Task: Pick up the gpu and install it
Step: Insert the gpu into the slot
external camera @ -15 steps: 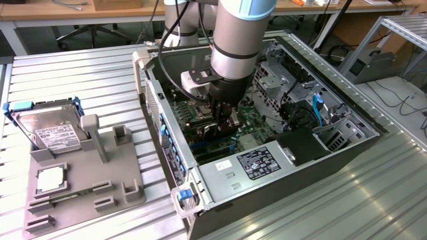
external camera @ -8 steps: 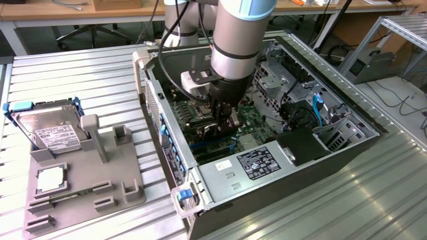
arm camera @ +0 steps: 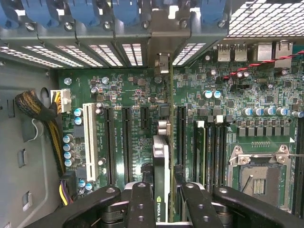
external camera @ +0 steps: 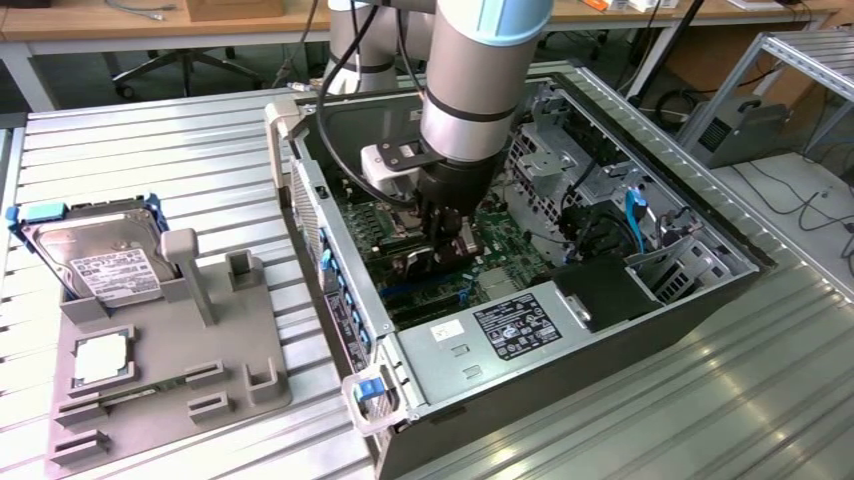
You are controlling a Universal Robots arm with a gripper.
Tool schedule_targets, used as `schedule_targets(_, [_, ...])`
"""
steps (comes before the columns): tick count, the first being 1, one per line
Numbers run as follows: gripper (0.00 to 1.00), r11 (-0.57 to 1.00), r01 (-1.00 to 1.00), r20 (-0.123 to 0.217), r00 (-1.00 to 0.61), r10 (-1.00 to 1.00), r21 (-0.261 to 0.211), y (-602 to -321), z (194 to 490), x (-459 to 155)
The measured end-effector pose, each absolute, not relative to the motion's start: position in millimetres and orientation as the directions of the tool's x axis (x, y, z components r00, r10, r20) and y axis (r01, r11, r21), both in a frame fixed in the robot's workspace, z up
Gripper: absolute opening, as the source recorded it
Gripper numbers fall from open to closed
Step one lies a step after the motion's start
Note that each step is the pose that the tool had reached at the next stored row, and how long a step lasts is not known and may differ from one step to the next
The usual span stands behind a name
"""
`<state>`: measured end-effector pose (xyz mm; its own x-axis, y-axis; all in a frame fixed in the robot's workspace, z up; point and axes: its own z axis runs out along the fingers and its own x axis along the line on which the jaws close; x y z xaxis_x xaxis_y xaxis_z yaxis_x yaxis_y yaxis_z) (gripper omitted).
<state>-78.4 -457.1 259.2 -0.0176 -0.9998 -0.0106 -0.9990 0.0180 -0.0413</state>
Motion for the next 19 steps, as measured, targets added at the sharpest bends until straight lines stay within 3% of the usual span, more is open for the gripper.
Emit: schedule_targets(19, [0.27, 0.018, -0.999, -0.012, -0.018, -1.000, -0.044, -457.0, 258.4, -79.5])
